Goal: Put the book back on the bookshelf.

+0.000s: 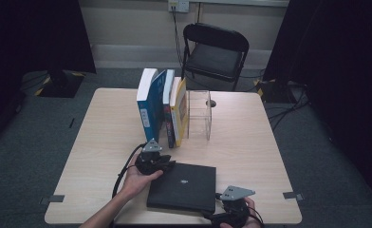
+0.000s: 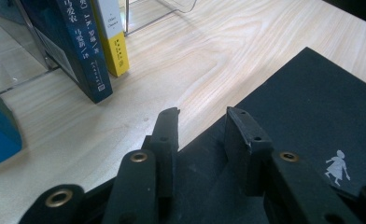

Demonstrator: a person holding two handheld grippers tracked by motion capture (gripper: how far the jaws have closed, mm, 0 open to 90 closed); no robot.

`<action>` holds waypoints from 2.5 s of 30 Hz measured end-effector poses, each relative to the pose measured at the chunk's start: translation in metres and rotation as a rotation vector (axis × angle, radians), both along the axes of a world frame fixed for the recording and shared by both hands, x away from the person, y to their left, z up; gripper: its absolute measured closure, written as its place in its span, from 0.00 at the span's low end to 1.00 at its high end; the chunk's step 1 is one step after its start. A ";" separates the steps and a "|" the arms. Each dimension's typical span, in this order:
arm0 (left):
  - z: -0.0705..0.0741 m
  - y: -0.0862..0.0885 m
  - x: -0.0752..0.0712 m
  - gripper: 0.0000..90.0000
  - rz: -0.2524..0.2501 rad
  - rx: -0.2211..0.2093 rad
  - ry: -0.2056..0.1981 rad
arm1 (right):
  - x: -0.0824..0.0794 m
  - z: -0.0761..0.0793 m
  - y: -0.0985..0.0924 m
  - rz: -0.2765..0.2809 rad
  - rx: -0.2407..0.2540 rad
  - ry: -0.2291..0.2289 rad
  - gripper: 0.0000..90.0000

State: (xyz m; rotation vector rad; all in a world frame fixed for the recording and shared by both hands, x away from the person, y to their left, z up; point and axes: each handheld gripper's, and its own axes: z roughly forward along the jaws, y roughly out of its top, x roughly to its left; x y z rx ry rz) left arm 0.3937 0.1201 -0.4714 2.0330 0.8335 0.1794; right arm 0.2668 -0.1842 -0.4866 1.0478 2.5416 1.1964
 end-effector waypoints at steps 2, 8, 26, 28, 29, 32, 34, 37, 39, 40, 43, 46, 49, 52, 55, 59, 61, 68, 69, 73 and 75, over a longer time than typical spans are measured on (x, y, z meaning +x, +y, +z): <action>0.000 0.000 -0.002 0.73 0.002 0.005 -0.013 | 0.002 0.001 -0.001 0.034 0.002 0.001 0.25; 0.002 0.002 -0.006 0.72 0.015 0.024 -0.012 | 0.000 0.003 0.000 0.034 -0.022 -0.037 0.29; 0.008 0.025 -0.025 0.55 0.015 0.068 0.066 | 0.025 0.002 -0.013 -0.110 0.005 -0.034 0.39; 0.006 0.022 -0.016 0.53 -0.014 0.049 0.082 | 0.024 0.002 -0.012 -0.121 0.013 -0.034 0.37; 0.006 0.021 -0.014 0.51 -0.014 0.049 0.087 | 0.025 0.002 -0.011 -0.122 0.021 -0.025 0.36; 0.002 0.018 -0.007 0.54 -0.031 -0.006 0.125 | 0.023 0.000 -0.005 -0.104 0.008 -0.022 0.35; 0.004 0.017 -0.009 0.57 -0.019 0.014 0.123 | 0.023 -0.001 -0.002 -0.097 -0.004 -0.017 0.34; 0.006 0.017 -0.012 0.57 -0.009 0.027 0.129 | 0.025 0.000 -0.002 -0.077 -0.008 -0.017 0.40; 0.007 0.020 -0.014 0.56 -0.026 0.034 0.153 | 0.025 0.001 -0.002 -0.080 -0.016 -0.030 0.40; 0.007 0.022 -0.016 0.55 -0.034 0.035 0.159 | 0.027 0.001 -0.003 -0.097 -0.029 -0.049 0.39; 0.006 0.025 -0.026 0.52 -0.044 0.032 0.184 | 0.037 0.001 -0.008 -0.139 -0.025 -0.046 0.39; 0.004 0.028 -0.031 0.50 -0.026 0.002 0.243 | 0.046 0.002 -0.007 -0.168 -0.051 -0.073 0.41; 0.003 0.030 -0.037 0.48 -0.030 -0.005 0.259 | 0.057 0.001 -0.008 -0.187 -0.040 -0.062 0.38; 0.005 0.030 -0.044 0.46 -0.015 0.019 0.254 | 0.064 0.001 -0.004 -0.216 -0.052 -0.075 0.39; 0.006 0.032 -0.052 0.45 -0.024 0.023 0.267 | 0.073 0.000 -0.002 -0.241 -0.041 -0.073 0.40; 0.003 0.035 -0.061 0.49 -0.038 -0.015 0.339 | 0.087 -0.003 0.006 -0.289 -0.051 -0.093 0.47; 0.002 0.035 -0.063 0.50 -0.038 -0.028 0.345 | 0.094 -0.004 0.007 -0.303 -0.039 -0.084 0.46; 0.012 0.042 -0.045 0.50 0.030 -0.081 0.282 | 0.082 0.005 0.004 -0.272 0.006 -0.081 0.42; 0.013 0.041 -0.039 0.50 0.040 -0.080 0.276 | 0.078 0.006 0.004 -0.260 0.019 -0.082 0.41; 0.009 0.034 -0.022 0.50 0.078 -0.088 0.285 | 0.063 0.014 0.010 -0.205 0.069 -0.071 0.40; 0.006 0.028 -0.018 0.54 0.068 -0.064 0.277 | 0.057 0.015 0.016 -0.176 0.065 -0.079 0.40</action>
